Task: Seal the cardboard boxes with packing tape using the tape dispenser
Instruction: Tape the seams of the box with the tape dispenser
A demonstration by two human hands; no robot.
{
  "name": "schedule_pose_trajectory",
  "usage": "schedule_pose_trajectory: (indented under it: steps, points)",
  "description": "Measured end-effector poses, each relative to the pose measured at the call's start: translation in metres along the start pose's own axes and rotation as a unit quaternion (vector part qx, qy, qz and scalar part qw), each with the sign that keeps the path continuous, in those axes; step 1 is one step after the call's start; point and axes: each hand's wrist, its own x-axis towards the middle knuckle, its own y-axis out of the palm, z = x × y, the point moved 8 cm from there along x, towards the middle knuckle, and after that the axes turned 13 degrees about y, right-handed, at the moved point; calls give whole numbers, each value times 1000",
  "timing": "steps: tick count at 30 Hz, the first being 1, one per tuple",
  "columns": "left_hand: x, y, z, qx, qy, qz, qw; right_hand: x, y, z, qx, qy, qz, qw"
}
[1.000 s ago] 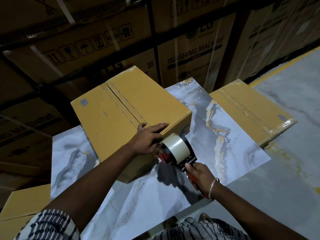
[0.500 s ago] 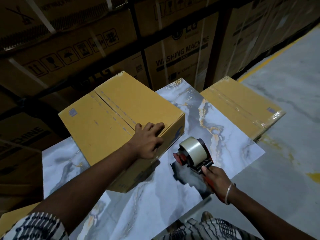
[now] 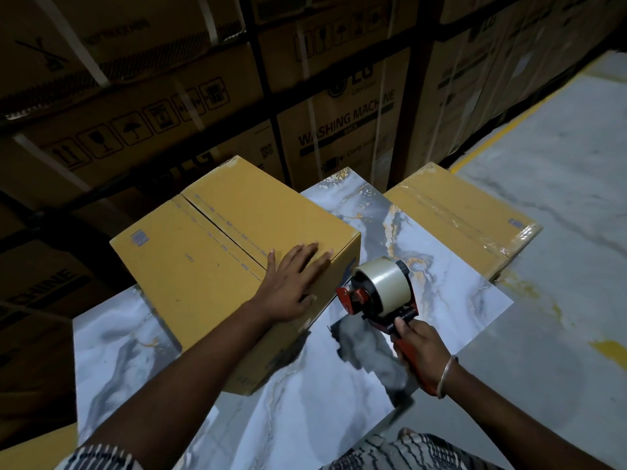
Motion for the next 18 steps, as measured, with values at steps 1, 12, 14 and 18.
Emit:
schedule_pose_trajectory:
  steps: [1, 12, 14, 18]
  points:
    - [-2, 1, 3, 1, -39, -1, 999, -1, 2, 3, 1, -1, -1, 1000]
    - [-27, 14, -7, -21, -276, -94, 956, -10, 38, 42, 20, -57, 36, 998]
    - [-26, 11, -10, -2, -254, -110, 961, -11, 44, 50, 16, -64, 43, 997]
    - [-23, 17, -15, 0, -216, -66, 974, -11, 61, 74, 8, -80, 57, 995]
